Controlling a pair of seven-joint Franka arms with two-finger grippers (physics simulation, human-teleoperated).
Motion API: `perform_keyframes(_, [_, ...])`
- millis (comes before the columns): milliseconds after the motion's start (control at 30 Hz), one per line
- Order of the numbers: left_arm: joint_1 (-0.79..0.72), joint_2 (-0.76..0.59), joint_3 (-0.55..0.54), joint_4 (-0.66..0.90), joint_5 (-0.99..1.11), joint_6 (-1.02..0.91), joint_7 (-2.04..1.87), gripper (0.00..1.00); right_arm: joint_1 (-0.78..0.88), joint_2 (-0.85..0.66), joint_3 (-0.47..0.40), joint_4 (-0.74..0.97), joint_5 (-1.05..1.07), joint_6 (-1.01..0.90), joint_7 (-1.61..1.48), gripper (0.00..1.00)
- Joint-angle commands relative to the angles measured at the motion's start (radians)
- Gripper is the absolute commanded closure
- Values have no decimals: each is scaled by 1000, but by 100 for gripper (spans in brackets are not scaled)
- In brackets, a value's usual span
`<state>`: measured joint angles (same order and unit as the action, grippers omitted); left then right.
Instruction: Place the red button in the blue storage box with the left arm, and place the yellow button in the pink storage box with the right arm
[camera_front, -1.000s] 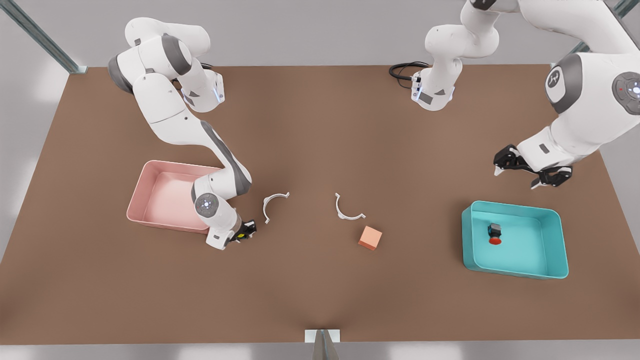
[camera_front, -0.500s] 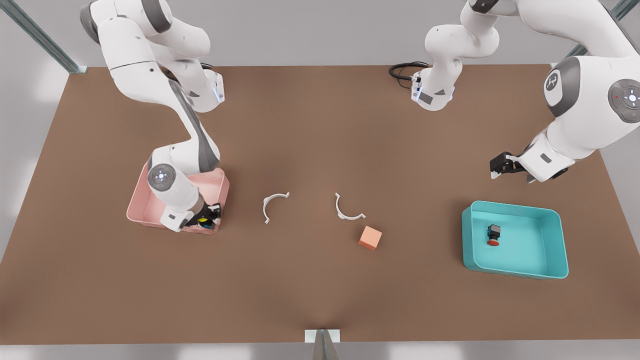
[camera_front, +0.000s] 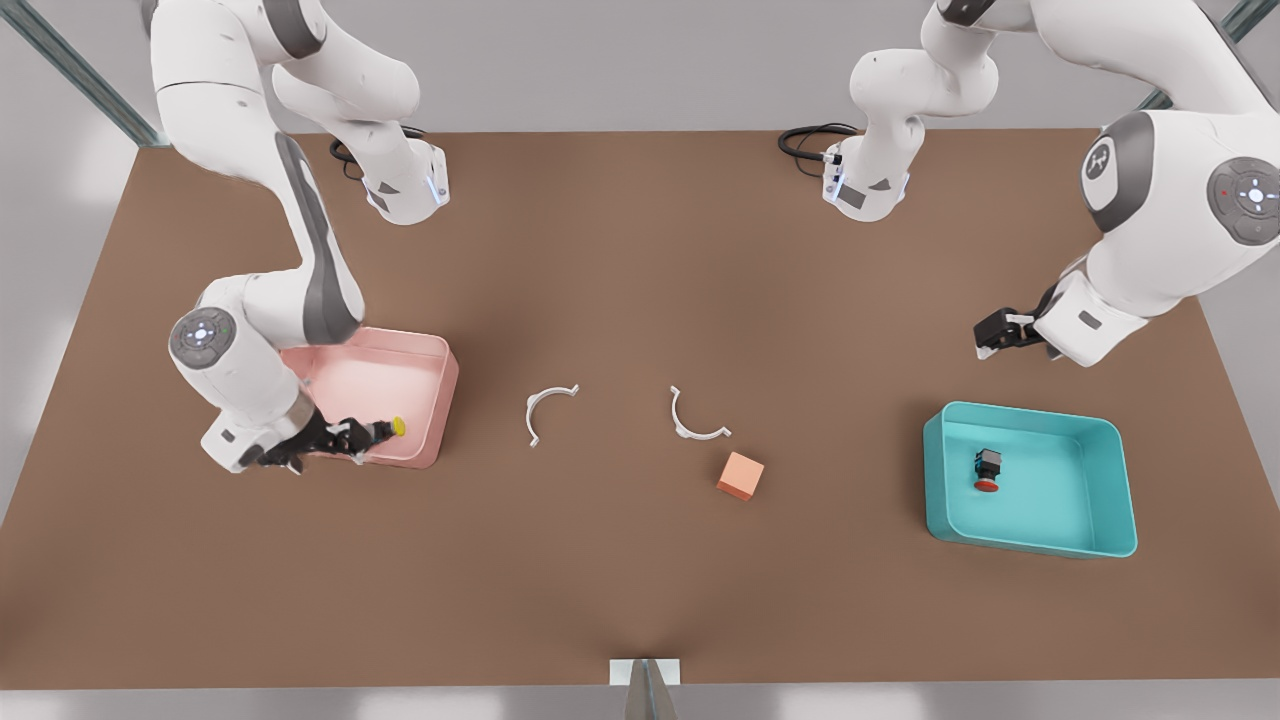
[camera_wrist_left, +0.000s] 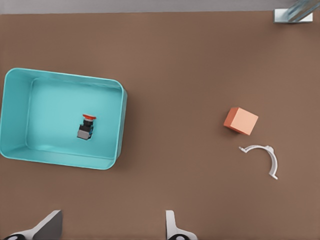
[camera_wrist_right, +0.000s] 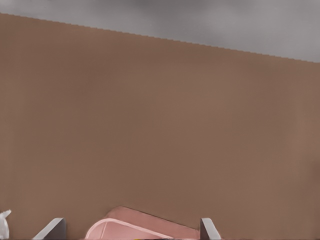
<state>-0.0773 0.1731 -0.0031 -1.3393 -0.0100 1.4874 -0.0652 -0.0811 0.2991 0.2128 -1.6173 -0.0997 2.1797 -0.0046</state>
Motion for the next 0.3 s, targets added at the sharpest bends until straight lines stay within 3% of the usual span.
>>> perform_keyframes(0, [-4, -1, 0, 5, 1, -3, -96, 0, 29, -1, 8, 190, -38, -354, 31, 0])
perform_keyframes(100, [-4, 0, 0, 5, 1, -3, -96, 0, -6, -142, 5, 166, -2, -434, 32, 0])
perform_keyframes(267, [-4, 0, 0, 6, 1, -3, -96, 0, 9, -115, -41, 206, 29, -517, 23, 0])
